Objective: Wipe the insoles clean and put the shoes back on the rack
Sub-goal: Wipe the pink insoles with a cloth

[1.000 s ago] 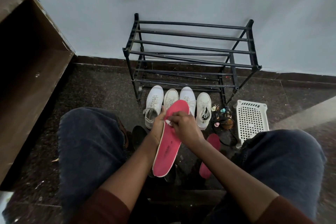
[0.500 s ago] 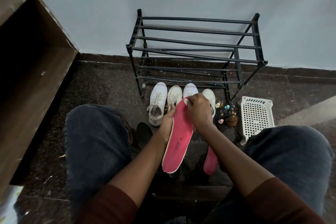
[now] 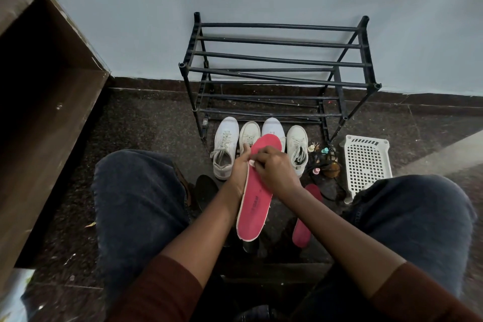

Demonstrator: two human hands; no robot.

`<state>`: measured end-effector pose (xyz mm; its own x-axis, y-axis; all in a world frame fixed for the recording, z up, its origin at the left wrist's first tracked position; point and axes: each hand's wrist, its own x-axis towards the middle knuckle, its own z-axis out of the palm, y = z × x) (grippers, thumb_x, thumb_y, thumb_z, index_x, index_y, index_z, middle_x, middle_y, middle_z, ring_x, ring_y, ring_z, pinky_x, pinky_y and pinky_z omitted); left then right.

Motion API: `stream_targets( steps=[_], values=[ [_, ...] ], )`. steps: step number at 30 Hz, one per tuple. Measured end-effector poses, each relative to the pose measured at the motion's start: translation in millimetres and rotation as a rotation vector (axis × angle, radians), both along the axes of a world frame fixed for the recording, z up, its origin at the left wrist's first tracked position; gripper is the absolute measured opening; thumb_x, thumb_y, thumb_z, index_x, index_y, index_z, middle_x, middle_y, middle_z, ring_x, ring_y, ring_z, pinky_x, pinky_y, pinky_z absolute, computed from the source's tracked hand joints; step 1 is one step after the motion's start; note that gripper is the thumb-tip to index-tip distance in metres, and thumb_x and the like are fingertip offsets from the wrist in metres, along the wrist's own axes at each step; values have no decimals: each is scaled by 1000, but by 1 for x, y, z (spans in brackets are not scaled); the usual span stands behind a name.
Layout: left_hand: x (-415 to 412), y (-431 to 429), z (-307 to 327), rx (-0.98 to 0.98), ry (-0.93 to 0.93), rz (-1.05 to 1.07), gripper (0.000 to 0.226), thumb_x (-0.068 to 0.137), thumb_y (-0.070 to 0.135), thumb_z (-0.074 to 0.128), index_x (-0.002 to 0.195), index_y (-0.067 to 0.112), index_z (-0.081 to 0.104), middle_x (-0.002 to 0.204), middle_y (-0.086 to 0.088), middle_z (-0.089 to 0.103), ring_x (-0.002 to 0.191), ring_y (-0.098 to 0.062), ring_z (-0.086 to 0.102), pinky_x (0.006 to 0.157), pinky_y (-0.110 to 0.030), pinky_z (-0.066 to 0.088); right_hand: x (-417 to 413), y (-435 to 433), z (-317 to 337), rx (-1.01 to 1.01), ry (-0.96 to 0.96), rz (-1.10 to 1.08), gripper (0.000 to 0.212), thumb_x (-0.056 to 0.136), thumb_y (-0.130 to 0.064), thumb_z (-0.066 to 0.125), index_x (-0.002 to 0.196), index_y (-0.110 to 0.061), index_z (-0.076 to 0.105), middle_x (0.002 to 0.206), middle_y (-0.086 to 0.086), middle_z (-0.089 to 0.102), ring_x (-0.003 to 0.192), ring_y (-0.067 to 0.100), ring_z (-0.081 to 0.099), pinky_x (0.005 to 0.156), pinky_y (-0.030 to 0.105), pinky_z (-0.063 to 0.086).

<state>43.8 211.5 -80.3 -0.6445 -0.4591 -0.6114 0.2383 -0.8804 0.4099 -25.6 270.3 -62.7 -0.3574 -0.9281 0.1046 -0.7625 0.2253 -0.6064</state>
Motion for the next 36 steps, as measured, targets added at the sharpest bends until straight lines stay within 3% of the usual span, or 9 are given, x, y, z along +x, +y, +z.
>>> stream_targets(
  steps=[6, 8, 11, 15, 21, 27, 31, 33, 36],
  values=[
    [-1, 9, 5, -12, 62, -43, 52, 103, 41, 17, 94, 7, 56, 67, -5, 69, 63, -15, 69, 59, -22, 57, -23, -22, -3, 27, 16, -177, 17, 83, -1, 57, 93, 2, 71, 94, 17, 64, 82, 31, 61, 69, 27, 42],
    [0, 7, 5, 10, 90, -37, 53, 103, 42, 18, 95, 6, 56, 70, -7, 69, 66, -16, 69, 60, -23, 57, -22, -21, -1, 29, 17, -156, 18, 84, -1, 57, 94, 0, 71, 96, 16, 65, 83, 29, 61, 69, 23, 40],
    [1, 1, 2, 28, 63, -40, 54, 101, 45, 20, 94, 4, 54, 83, -11, 61, 78, -19, 62, 74, -30, 53, -11, -10, 4, 42, -1, -13, 20, 84, 0, 57, 98, -2, 71, 100, 14, 67, 84, 29, 63, 75, 32, 49],
    [1, -8, -4, -32, -45, -75, 61, 100, 51, 19, 92, 1, 53, 86, -13, 51, 81, -20, 53, 81, -30, 45, 3, 10, 12, 25, -48, 73, 21, 81, 5, 59, 95, -2, 72, 99, 11, 69, 87, 25, 65, 80, 18, 44],
    [7, -13, -11, -51, -99, -88, 66, 100, 51, 15, 95, -1, 56, 78, -13, 67, 71, -20, 66, 68, -28, 55, 11, 19, 13, 21, -61, 151, 17, 80, 1, 63, 93, -2, 73, 94, 13, 68, 84, 28, 65, 78, 36, 52],
    [7, -2, -8, 2, -3, -63, 51, 101, 41, 24, 96, 2, 55, 84, -12, 57, 85, -24, 54, 86, -34, 41, -3, -9, 6, 43, 9, -5, 19, 81, -1, 62, 97, -3, 72, 95, 14, 68, 79, 27, 64, 69, 19, 42],
    [7, -3, -6, -19, 3, -36, 46, 102, 37, 24, 99, 5, 57, 91, -12, 56, 86, -24, 53, 87, -35, 40, -9, -21, 5, 65, 10, -99, 19, 83, -2, 56, 95, -2, 71, 95, 16, 68, 81, 31, 63, 71, 34, 50],
    [7, -4, -6, -7, 22, -18, 49, 102, 40, 23, 100, 4, 56, 93, -13, 56, 89, -24, 55, 93, -36, 40, -5, -19, 7, 38, 5, -89, 18, 83, -1, 58, 95, -2, 72, 93, 16, 68, 78, 30, 63, 69, 34, 50],
    [9, -8, -12, -46, -2, -13, 55, 101, 46, 23, 92, 4, 57, 74, -9, 67, 72, -17, 67, 78, -30, 52, 1, -10, 9, 42, -33, 2, 19, 82, 0, 59, 95, -3, 72, 94, 14, 69, 78, 29, 64, 71, 35, 51]
  ],
)
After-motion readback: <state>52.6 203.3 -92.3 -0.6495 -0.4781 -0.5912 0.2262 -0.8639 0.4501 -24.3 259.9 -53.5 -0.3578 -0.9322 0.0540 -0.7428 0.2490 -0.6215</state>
